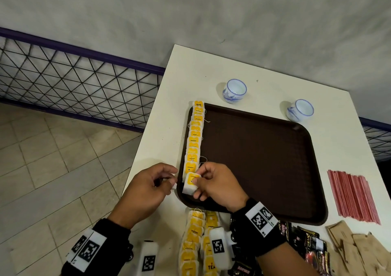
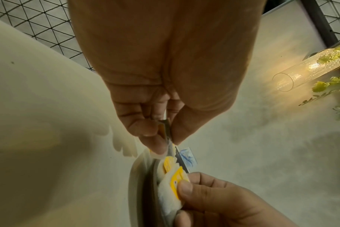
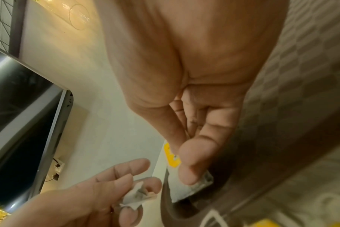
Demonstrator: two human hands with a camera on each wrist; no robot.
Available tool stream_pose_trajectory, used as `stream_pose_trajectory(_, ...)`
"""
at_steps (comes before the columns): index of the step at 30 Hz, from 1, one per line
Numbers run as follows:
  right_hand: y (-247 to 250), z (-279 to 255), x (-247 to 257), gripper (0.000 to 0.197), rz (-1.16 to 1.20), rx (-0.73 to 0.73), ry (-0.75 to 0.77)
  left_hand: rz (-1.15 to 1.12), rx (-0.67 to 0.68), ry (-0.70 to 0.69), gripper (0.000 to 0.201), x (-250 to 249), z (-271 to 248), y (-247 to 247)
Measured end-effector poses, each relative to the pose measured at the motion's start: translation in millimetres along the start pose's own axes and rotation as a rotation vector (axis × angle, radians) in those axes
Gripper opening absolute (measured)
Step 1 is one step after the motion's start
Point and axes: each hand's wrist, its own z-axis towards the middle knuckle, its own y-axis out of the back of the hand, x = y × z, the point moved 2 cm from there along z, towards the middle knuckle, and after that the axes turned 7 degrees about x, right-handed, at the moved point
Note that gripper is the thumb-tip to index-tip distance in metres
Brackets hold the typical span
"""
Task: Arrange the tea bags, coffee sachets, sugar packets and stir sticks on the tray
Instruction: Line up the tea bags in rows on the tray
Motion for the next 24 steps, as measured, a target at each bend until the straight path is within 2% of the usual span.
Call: stream_pose_trajectory(24,-11.3,12.5,4.1,0.009,-0.088,-0.143,-0.020,-0.014,0.019,0.005,0.024,-2.1,-1.6,-0.4)
